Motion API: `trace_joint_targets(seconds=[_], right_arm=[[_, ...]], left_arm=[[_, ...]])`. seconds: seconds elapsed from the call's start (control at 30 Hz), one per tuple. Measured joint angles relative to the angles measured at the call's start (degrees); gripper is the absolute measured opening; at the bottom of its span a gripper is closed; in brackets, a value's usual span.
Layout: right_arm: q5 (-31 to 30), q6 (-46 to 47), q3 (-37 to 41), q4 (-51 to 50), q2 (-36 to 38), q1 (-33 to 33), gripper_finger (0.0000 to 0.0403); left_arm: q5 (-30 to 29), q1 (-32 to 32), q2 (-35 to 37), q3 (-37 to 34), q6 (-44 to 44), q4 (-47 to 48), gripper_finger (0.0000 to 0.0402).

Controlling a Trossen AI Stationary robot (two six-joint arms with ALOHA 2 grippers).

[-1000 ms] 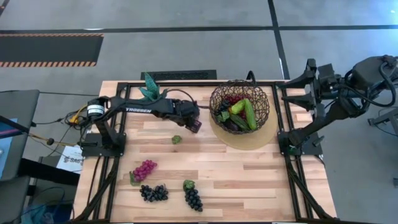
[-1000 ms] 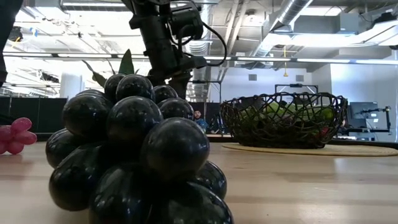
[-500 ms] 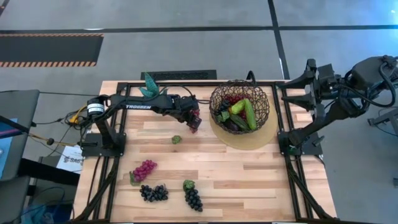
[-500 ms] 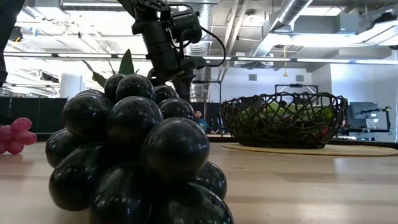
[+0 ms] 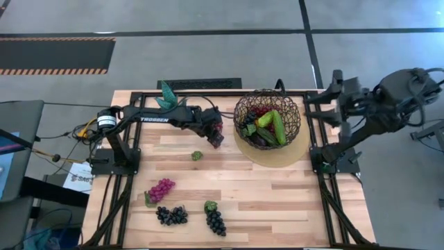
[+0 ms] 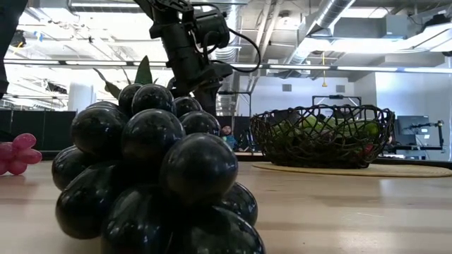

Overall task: Build produce basket
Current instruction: Put the purple grapes into the black wire basket

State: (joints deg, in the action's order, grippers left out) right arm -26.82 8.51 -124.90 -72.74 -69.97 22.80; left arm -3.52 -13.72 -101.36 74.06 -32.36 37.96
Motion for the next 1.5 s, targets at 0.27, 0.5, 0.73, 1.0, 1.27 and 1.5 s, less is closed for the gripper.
trace_joint_targets(seconds=[0.27,0.5,0.73,1.0,1.27,1.5], right_arm=[[0.01,-0.63,0.02,3.03,-3.05,-0.01,0.0191],[-0.01,-1.68,0.02,6.20,-3.18,-0.01,0.0190],[-0.06,-1.62,0.02,9.63,-3.20,0.01,0.0194],[-0.23,-1.49,0.02,12.56,-4.41,-0.03,0.0192],[-0.34,-1.47,0.02,14.93,-6.41,-0.05,0.0196],[-0.43,-1.46,-0.01,16.17,-7.44,-0.04,0.0192]], left_arm=[[0.46,0.75,0.00,-2.05,4.63,-0.03,0.0190],[-1.14,1.83,0.00,-2.08,13.36,-2.03,0.0190],[-0.21,4.77,0.00,-1.61,34.71,-1.56,0.0190],[-2.34,7.77,0.00,-1.60,66.68,-1.47,0.0190],[-3.19,6.88,-0.51,-1.58,82.75,-3.59,0.0190],[-5.97,6.34,-6.96,-1.57,83.38,-5.34,0.0190]])
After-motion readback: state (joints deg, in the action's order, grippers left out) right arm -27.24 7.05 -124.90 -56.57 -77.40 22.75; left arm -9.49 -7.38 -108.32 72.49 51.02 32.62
